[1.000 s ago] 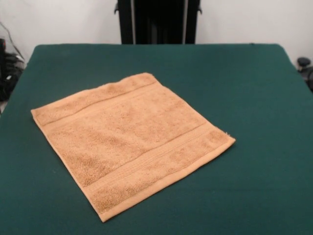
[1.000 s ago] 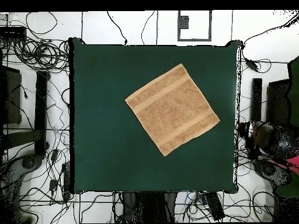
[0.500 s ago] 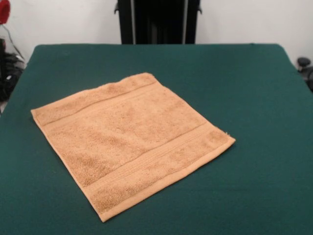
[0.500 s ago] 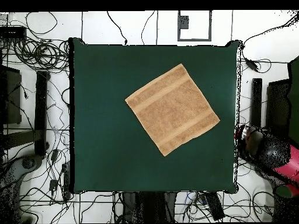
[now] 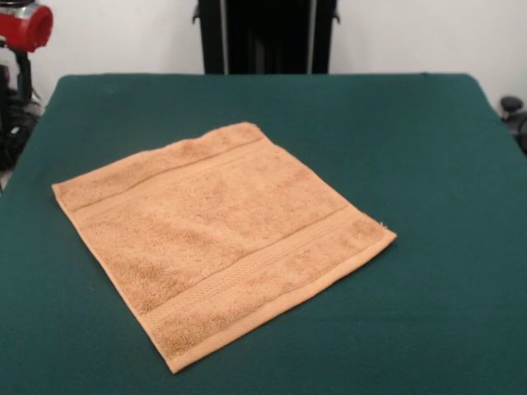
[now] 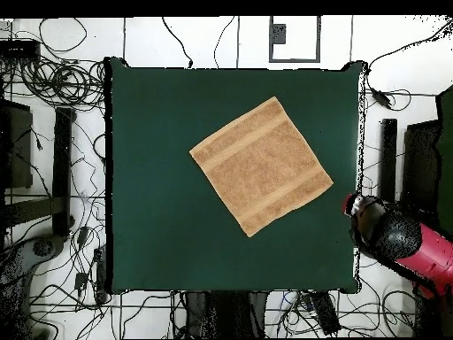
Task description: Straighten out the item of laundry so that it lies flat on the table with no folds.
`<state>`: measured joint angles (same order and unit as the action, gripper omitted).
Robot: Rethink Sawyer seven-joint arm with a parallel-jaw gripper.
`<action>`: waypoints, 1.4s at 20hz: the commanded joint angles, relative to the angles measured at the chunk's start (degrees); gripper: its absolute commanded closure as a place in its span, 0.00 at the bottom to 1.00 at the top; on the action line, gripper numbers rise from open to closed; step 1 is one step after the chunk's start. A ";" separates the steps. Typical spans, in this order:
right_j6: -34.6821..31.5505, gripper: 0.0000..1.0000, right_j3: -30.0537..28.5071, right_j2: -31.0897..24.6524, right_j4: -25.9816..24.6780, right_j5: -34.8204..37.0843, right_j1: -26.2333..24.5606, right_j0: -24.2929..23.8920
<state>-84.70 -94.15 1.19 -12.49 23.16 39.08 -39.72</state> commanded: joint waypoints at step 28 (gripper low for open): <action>-18.47 0.00 -11.70 9.54 5.97 -13.64 -3.61 12.82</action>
<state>-84.84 -97.65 11.29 -10.26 13.17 39.25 -29.53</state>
